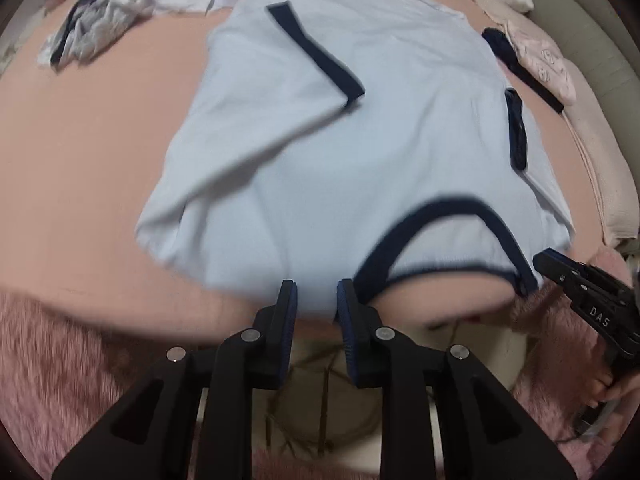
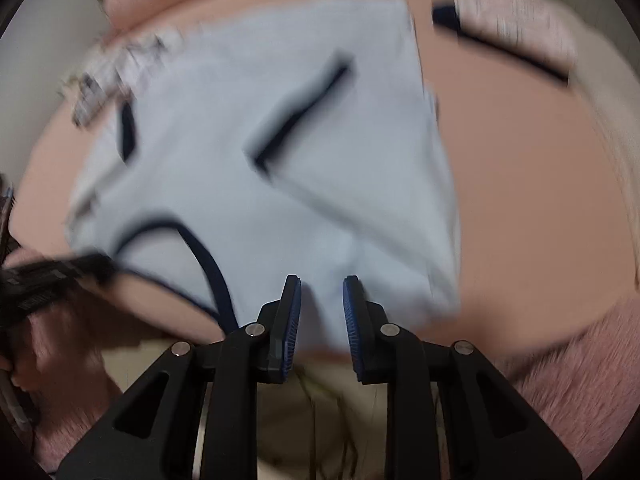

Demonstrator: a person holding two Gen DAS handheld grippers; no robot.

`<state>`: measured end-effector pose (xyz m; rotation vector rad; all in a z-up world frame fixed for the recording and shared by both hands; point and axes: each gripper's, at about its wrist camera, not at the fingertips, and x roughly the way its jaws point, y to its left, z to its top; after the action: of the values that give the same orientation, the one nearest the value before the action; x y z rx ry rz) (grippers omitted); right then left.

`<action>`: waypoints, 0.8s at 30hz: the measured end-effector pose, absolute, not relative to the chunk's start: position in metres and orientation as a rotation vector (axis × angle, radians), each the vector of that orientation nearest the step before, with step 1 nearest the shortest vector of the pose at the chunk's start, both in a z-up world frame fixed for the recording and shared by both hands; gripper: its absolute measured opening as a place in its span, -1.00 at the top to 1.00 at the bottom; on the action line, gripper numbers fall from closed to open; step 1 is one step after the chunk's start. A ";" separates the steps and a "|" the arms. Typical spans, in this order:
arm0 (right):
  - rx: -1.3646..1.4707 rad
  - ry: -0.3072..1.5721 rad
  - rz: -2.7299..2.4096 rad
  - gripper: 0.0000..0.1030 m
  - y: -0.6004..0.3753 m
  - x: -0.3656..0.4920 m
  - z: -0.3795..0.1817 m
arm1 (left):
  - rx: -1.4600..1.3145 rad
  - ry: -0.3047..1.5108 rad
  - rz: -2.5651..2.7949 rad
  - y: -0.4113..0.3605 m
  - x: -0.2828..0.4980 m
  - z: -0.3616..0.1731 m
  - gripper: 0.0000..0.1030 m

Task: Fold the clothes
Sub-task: 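Grasp the shirt edge with the left gripper and fold it over the body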

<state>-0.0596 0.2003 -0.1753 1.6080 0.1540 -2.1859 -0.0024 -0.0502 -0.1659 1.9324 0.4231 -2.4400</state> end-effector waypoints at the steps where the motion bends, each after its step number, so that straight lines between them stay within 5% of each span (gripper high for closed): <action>1: 1.609 0.123 -2.186 0.59 0.206 -0.057 -0.174 | 1.941 0.472 -2.434 -0.053 0.003 -0.164 0.53; 4: 1.568 0.006 -2.198 0.59 0.215 -0.051 -0.164 | 1.854 0.570 -2.532 -0.053 0.008 -0.155 0.53; 7: 1.468 0.082 -2.264 0.59 0.195 -0.046 -0.156 | 1.741 0.567 -2.653 -0.046 0.004 -0.146 0.52; 11: 1.494 0.114 -2.337 0.59 0.188 -0.064 -0.158 | 1.865 0.443 -2.486 -0.040 -0.013 -0.161 0.38; 14: 1.509 0.030 -2.384 0.59 0.202 -0.076 -0.152 | 1.726 0.681 -2.546 -0.075 0.019 -0.151 0.38; 17: 1.547 -0.095 -2.396 0.41 0.231 -0.084 -0.149 | 1.511 0.931 -2.443 -0.121 0.051 -0.144 0.04; 19: 1.602 -0.158 -2.394 0.40 0.248 -0.089 -0.154 | 1.407 1.056 -2.353 -0.152 0.076 -0.145 0.02; 24: 1.666 -0.313 -2.383 0.28 0.264 -0.089 -0.166 | 1.286 1.020 -2.300 -0.167 0.093 -0.160 0.02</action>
<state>-0.0894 0.2640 -0.1655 1.6658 -0.3128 -2.3826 0.0928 -0.1671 -0.1603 1.2862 1.0205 -2.2998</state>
